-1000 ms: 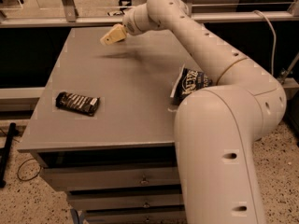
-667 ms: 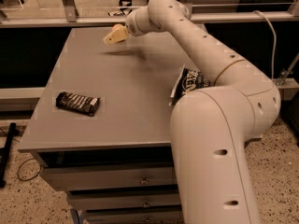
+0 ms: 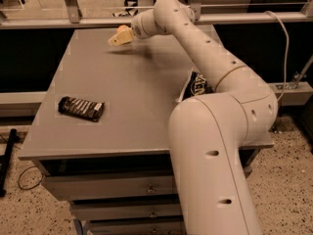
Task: Move orange near rxbar chocolate
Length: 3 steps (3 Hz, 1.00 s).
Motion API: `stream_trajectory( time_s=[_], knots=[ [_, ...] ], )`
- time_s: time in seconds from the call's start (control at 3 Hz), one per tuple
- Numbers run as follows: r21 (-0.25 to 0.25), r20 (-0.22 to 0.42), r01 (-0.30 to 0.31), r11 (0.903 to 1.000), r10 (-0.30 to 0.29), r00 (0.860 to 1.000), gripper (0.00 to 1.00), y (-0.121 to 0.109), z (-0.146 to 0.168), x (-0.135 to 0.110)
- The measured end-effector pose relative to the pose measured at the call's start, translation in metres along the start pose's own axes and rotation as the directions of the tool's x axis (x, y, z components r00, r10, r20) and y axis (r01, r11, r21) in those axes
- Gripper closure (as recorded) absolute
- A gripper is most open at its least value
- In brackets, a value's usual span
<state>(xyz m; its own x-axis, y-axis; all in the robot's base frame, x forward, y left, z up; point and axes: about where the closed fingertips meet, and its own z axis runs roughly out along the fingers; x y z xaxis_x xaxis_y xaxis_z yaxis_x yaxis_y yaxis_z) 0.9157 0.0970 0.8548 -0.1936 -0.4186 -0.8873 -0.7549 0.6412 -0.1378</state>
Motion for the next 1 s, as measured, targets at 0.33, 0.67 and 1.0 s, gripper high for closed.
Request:
stream_trajectory(
  time_s=[0.33, 0.67, 1.0],
  knots=[
    [-0.018, -0.007, -0.014, 0.9997, 0.014, 1.0, 0.01, 0.0028, 0.0118, 0.0027],
    [-0.017, -0.01, -0.023, 0.9996, 0.023, 1.0, 0.19, 0.0014, 0.018, 0.007],
    [-0.002, -0.006, -0.022, 0.9998, 0.022, 1.0, 0.42, -0.0039, 0.015, 0.009]
  ],
)
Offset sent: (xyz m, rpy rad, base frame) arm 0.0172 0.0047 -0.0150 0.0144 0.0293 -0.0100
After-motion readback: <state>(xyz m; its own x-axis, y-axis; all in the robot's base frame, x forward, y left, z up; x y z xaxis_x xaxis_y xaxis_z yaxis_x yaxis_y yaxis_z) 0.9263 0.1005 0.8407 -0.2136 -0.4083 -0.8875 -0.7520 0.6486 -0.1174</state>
